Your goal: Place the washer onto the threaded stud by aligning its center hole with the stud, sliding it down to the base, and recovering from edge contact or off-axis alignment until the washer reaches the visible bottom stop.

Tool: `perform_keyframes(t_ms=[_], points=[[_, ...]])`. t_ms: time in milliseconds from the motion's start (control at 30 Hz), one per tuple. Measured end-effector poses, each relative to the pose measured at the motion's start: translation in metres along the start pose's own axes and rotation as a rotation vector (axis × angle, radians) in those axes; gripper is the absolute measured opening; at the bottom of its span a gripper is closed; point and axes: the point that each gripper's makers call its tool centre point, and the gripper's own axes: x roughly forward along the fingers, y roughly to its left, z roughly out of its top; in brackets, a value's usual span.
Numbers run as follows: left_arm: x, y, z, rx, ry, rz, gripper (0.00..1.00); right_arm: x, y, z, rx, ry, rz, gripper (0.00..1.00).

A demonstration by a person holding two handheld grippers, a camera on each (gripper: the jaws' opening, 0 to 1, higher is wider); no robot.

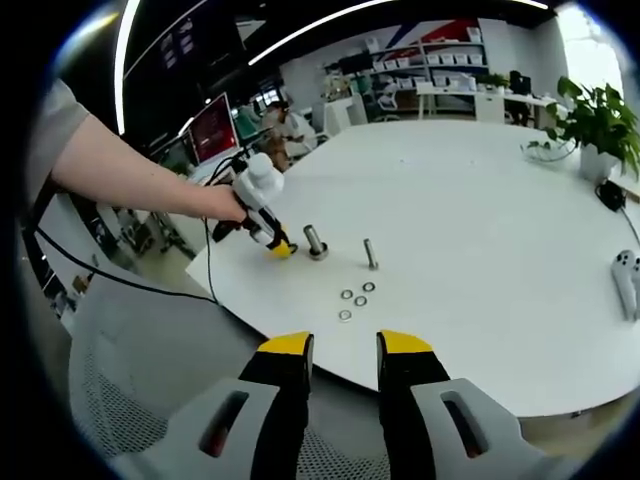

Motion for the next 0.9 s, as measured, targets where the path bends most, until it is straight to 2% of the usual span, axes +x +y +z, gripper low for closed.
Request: perform_keyframes(t_ms=[333, 500, 633, 767, 800, 833, 900], points=[[0.001, -0.001, 0.000, -0.005, 0.014, 0.001, 0.21, 0.000, 0.000, -0.001, -0.003, 0.002, 0.004, 0.27], [0.001, -0.004, -0.001, -0.014, 0.000, -0.004, 0.21, 0.000, 0.001, 0.000, -0.006, 0.000, 0.008, 0.27], [0.001, -0.020, -0.001, 0.052, 0.013, -0.017, 0.21, 0.001, 0.002, -0.001, -0.012, 0.003, 0.012, 0.27], [-0.001, -0.035, -0.002, 0.081, 0.015, -0.037, 0.22, 0.001, 0.003, 0.000, -0.012, 0.005, 0.013, 0.27], [-0.001, -0.039, -0.002, 0.099, 0.018, -0.046, 0.26, 0.001, 0.003, -0.001, -0.014, 0.006, 0.014, 0.27], [-0.002, -0.041, -0.003, 0.162, 0.034, -0.041, 0.28, 0.001, 0.004, -0.001, -0.016, 0.008, 0.017, 0.27], [-0.001, -0.042, -0.004, 0.155, 0.038, -0.046, 0.33, 0.001, 0.004, -0.002, -0.018, 0.013, 0.019, 0.27]])
